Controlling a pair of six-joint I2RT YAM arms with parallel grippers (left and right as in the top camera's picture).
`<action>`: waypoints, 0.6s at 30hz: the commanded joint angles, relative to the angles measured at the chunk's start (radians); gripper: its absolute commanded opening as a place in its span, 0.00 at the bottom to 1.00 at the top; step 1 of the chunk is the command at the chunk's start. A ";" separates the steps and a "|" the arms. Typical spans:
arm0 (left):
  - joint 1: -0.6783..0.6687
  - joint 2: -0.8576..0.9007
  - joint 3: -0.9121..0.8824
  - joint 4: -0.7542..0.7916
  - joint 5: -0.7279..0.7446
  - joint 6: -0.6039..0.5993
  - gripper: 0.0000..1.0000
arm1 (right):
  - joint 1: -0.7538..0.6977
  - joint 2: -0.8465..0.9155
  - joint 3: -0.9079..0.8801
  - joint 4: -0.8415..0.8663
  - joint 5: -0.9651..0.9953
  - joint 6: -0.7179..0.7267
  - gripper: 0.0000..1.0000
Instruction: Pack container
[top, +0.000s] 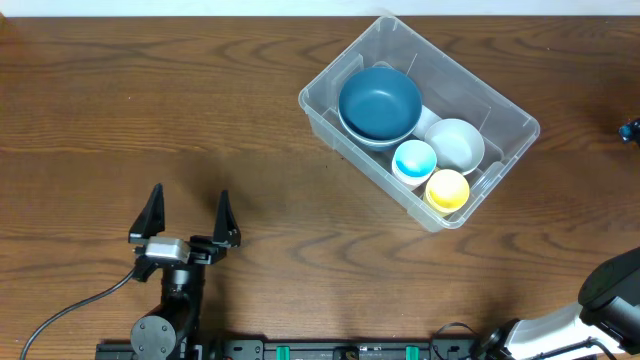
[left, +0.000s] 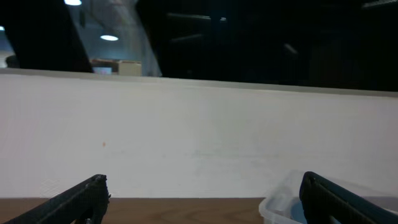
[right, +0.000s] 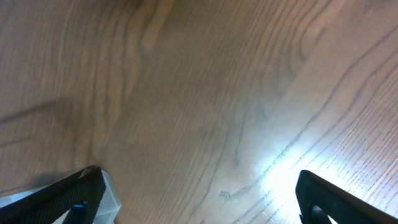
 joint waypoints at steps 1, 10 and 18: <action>0.006 -0.013 -0.002 0.006 -0.041 -0.012 0.98 | -0.005 0.002 -0.004 0.000 0.005 0.011 0.99; 0.011 -0.013 -0.002 0.000 -0.041 0.144 0.98 | -0.005 0.002 -0.004 0.000 0.005 0.011 0.99; 0.050 -0.013 -0.002 -0.200 -0.040 0.163 0.98 | -0.005 0.002 -0.004 0.000 0.005 0.011 0.99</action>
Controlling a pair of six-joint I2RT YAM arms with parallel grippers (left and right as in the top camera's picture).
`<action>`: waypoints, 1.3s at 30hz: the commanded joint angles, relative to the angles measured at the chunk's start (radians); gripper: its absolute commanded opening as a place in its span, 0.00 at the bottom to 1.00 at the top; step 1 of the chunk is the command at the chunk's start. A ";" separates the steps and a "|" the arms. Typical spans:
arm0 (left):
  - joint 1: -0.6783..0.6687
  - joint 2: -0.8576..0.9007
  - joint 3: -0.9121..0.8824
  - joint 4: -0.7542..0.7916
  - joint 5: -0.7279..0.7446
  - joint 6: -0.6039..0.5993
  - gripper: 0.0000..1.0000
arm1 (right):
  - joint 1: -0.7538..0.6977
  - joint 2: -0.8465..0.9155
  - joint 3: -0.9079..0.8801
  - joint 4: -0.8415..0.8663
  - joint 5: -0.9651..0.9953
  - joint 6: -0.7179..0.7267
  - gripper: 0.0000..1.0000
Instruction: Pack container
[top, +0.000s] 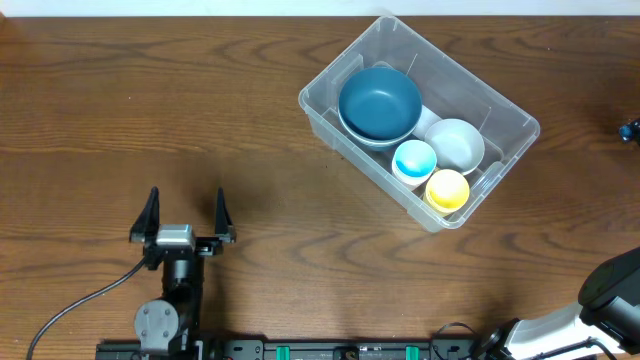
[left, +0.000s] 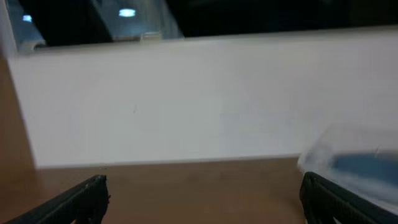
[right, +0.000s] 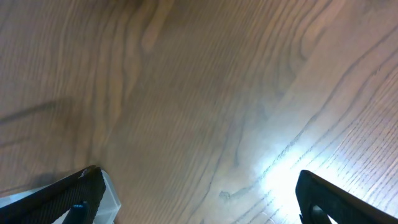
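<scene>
A clear plastic container (top: 505, 110) sits at the back right of the table. Inside it are a dark blue bowl (top: 379, 102) stacked on a pale one, a white bowl (top: 456, 143), a small blue-and-white cup (top: 414, 160) and a yellow cup (top: 447, 189). My left gripper (top: 186, 212) stands open near the front left, empty, far from the container; its wrist view shows the container (left: 354, 168) blurred at the right. My right gripper (right: 199, 196) is open over bare wood, nothing between its fingers; only its arm (top: 610, 290) shows at the overhead view's lower right corner.
A white wall (left: 186, 99) runs along the table's far edge. A small blue-black object (top: 629, 130) sits at the right edge. A pale container corner (right: 112, 190) shows by the right gripper's left finger.
My left gripper has turned from angled toward the right to pointing straight back, and its wrist view has tilted down to show more tabletop. The right arm and the container are unchanged.
</scene>
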 joint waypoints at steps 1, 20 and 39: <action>0.007 -0.008 -0.002 -0.035 -0.008 0.028 0.98 | -0.005 0.002 -0.004 0.000 0.004 0.011 0.99; 0.007 -0.008 -0.002 -0.369 -0.008 0.028 0.98 | -0.005 0.002 -0.004 0.000 0.004 0.011 0.99; 0.007 -0.005 -0.002 -0.366 -0.008 0.036 0.98 | -0.005 0.002 -0.004 0.000 0.004 0.011 0.99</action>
